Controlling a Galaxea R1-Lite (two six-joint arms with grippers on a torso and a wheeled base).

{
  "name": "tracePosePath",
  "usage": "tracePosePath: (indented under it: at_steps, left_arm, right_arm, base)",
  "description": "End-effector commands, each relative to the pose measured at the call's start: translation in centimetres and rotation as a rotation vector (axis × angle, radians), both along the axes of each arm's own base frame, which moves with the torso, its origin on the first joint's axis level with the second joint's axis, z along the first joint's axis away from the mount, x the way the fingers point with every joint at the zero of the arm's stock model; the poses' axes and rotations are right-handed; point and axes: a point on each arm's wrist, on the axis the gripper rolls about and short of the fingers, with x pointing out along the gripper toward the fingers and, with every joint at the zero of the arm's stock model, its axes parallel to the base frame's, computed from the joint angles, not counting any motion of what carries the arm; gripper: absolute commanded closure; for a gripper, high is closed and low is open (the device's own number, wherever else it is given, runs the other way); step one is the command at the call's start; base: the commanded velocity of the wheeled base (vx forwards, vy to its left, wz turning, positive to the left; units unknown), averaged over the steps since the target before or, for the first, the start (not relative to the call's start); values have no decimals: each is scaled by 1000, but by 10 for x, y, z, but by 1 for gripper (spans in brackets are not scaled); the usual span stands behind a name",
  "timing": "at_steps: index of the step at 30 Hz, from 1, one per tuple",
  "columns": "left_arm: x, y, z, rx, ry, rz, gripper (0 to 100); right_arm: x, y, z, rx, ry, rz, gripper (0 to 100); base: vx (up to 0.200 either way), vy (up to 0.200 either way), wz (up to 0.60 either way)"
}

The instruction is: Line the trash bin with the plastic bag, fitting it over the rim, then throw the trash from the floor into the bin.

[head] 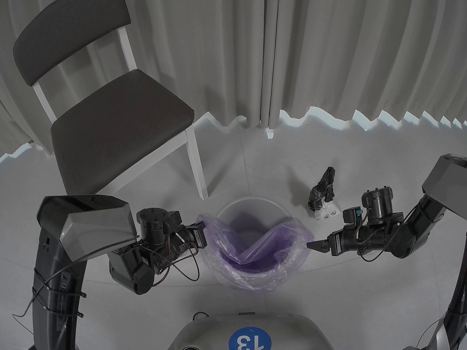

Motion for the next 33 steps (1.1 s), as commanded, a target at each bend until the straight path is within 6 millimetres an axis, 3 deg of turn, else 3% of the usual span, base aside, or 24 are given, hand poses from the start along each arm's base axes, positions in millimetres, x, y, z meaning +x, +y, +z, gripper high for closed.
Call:
tracePosePath:
  at_steps: [1,10,11,16,23,33]
  left_arm:
    - [0,1,-18,17,34,1,100]
    - [0,0,-13,5,25,0,100]
    - [0,0,-12,5,25,0,0]
    - [2,7,-7,-10,-38,19,0]
    - [-7,39,6,19,-62,69,0]
    - [-24,46,5,103,-2,26,0]
  right_arm:
    - [0,0,-2,-2,3,3,0]
    - [0,0,-2,-8,1,9,0]
    - [0,0,-2,-8,1,9,0]
    - [0,0,-3,-9,2,8,0]
    - [2,-2,-2,-8,-2,2,0]
    - [3,-5,-1,-7,-7,-8,0]
  base:
    - [0,0,0]
    - [0,0,0]
    - [0,0,0]
    - [0,0,0]
    - [0,0,0]
    - [0,0,0]
